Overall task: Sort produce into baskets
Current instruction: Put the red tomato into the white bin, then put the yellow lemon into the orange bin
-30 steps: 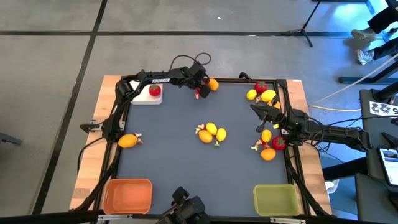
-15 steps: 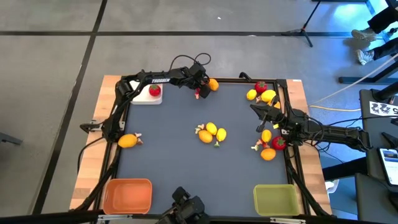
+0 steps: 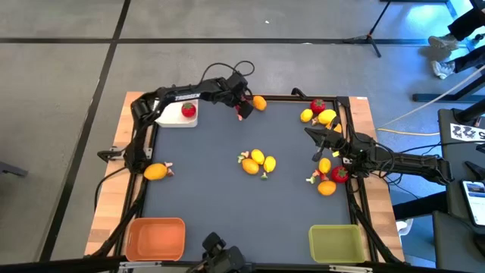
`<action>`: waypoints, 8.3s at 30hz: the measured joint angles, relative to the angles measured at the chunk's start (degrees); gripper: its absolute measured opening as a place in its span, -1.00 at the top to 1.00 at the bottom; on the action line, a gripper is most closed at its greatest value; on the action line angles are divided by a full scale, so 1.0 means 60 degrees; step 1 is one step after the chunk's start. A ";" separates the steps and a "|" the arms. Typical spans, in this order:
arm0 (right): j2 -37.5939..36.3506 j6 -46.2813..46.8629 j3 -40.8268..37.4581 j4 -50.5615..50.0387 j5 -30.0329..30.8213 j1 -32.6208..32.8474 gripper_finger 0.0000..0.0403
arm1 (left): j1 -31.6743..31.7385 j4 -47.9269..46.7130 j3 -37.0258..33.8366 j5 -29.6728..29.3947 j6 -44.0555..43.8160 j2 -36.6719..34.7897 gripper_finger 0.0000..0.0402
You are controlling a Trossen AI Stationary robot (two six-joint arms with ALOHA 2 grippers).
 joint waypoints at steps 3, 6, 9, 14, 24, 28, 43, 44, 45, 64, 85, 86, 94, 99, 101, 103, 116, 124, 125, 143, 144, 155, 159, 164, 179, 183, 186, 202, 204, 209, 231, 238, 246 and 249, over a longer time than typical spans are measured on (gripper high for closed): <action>0.0000 0.0000 0.0000 -0.0053 -0.0001 0.0000 0.97 | -0.0011 -0.0541 0.0007 -0.0086 -0.0002 -0.0567 -0.38; -0.0003 0.0000 0.0000 -0.0050 -0.0001 0.0000 0.97 | -0.0007 -0.1106 0.0007 -0.0273 -0.0073 -0.1048 -0.38; 0.0000 0.0000 0.0000 -0.0050 -0.0001 0.0000 0.97 | -0.0011 -0.1664 0.0007 -0.0303 -0.0361 -0.1576 -0.38; -0.0003 0.0036 0.0000 -0.0047 -0.0001 0.0002 0.97 | -0.0011 -0.2578 0.0007 -0.0480 -0.0446 -0.2261 -0.38; -0.0003 0.0047 0.0000 -0.0042 0.0002 0.0001 0.97 | 0.0210 -0.4341 0.0007 -0.1299 -0.0529 -0.3373 -0.38; -0.0003 0.0047 0.0000 -0.0035 0.0002 0.0000 0.97 | 0.0310 -0.5159 0.0007 -0.1627 -0.0715 -0.3546 -0.38; -0.0003 0.0076 0.0000 -0.0215 0.0002 0.0000 0.97 | 0.0680 -0.7111 0.0007 -0.2947 -0.1621 -0.3575 -0.39; -0.0003 0.0073 0.0000 -0.0253 0.0002 0.0003 0.97 | 0.0743 -0.7109 0.0007 -0.2949 -0.1653 -0.3575 -0.39; -0.0003 0.0073 0.0000 -0.0281 0.0000 0.0000 0.97 | 0.0818 -0.7111 0.0007 -0.2949 -0.1709 -0.3575 -0.39; 0.0000 0.0073 0.0000 -0.0704 0.0002 0.0001 0.97 | 0.1850 -0.7009 -0.2355 -0.2950 -0.2345 -0.3557 -0.39; -0.0007 0.0109 0.0000 -0.0684 0.0000 0.0000 0.97 | 0.2251 -0.5340 -0.4429 -0.3046 -0.1905 -0.3557 -0.39; -0.0007 0.0109 0.0000 -0.0681 0.0002 0.0003 0.97 | 0.2251 -0.5312 -0.4475 -0.3044 -0.1873 -0.3557 -0.39; -0.0007 0.0109 0.0000 -0.0681 0.0002 0.0000 0.97 | 0.2259 -0.5385 -0.4535 -0.3039 -0.1612 -0.3557 -0.68; -0.0007 0.0109 0.0000 -0.0679 0.0002 0.0004 0.97 | 0.2259 -0.5418 -0.4535 -0.3005 -0.1499 -0.3557 -0.93; -0.0007 0.0109 0.0000 -0.0681 0.0002 0.0000 0.97 | 0.2259 -0.5597 -0.4535 -0.3002 -0.1575 -0.3557 -0.97; -0.0007 0.0109 0.0000 -0.0681 0.0002 0.0000 0.97 | 0.2258 -0.5667 -0.4535 -0.2982 -0.1649 -0.3585 -0.98; -0.0007 0.0136 0.0000 -0.0681 -0.0001 0.0000 0.97 | 0.1117 -0.5494 -0.4146 -0.2927 -0.1387 -0.5502 -0.95; -0.0007 0.0680 0.0000 -0.0684 -0.0005 0.0004 0.97 | -0.0401 -0.4688 -0.4142 -0.1940 -0.1867 -0.6562 -0.94; -0.0007 0.0683 0.0000 -0.0684 -0.0005 0.0001 0.97 | -0.0620 -0.4616 -0.4142 -0.1922 -0.1888 -0.6580 -0.94; 0.0020 0.2966 0.0000 -0.0278 -0.1284 0.0004 0.97 | -0.3909 -0.1637 -0.5242 -0.1875 -0.2232 -0.6584 -0.94; 0.0105 0.3055 0.0000 -0.0170 -0.1487 0.0004 0.97 | -0.4080 -0.1272 -0.5357 -0.1882 -0.2235 -0.6581 -0.94; 0.1190 0.3399 0.0000 -0.0113 -0.2262 0.0010 0.48 | -0.5484 0.2550 -0.6084 -0.1885 -0.1017 -0.5550 -0.94; 0.1526 0.3401 0.0000 -0.0094 -0.2264 0.0011 0.30 | -0.5721 0.3772 -0.6085 -0.1883 0.0153 -0.4670 -0.94; 0.1720 0.3297 0.0000 -0.0098 -0.2223 0.0007 0.24 | -0.5814 0.5013 -0.6085 -0.1673 0.1235 -0.3627 -0.94; 0.1723 0.3282 0.0000 -0.0123 -0.1925 0.0001 0.23 | -0.5429 0.5416 -0.5410 0.0400 0.1775 -0.1813 -0.94; 0.1723 0.3280 0.0000 -0.0186 -0.1909 0.0002 0.23 | -0.5198 0.5588 -0.5411 0.0961 0.1600 -0.1499 -0.89; 0.1723 0.3279 0.0000 -0.0203 -0.1903 0.0004 0.23 | -0.5154 0.5771 -0.5413 0.1319 0.1490 -0.1355 -0.76; 0.1723 0.3275 0.0000 -0.0207 -0.1896 0.0004 0.23 | -0.5107 0.5733 -0.5428 0.1332 0.0795 -0.1378 0.07; 0.1723 0.3275 0.0000 -0.0207 -0.1896 0.0004 0.23 | -0.5107 0.5730 -0.5431 0.1330 0.0712 -0.1378 0.08; 0.1723 0.3275 0.0000 -0.0217 -0.1896 0.0004 0.23 | -0.5107 0.5663 -0.5442 0.1306 0.0317 -0.1444 0.08; 0.1723 0.3276 0.0007 -0.0280 -0.1892 0.0009 0.23 | -0.5878 0.2659 -0.5351 0.1265 -0.1898 -0.4256 0.07; 0.1720 0.3279 0.0007 -0.0331 -0.1892 0.0007 0.23 | -0.6889 0.1216 -0.5348 0.1305 -0.3533 -0.5550 0.07; 0.1723 0.3297 0.0007 -0.0345 -0.1896 0.0004 0.23 | -0.8375 0.0232 -0.5340 0.1318 -0.6281 -0.6257 0.07; 0.1723 0.3300 0.0007 -0.0342 -0.1899 0.0004 0.23 | -0.9000 0.0033 -0.5340 0.1603 -0.7590 -0.6267 0.07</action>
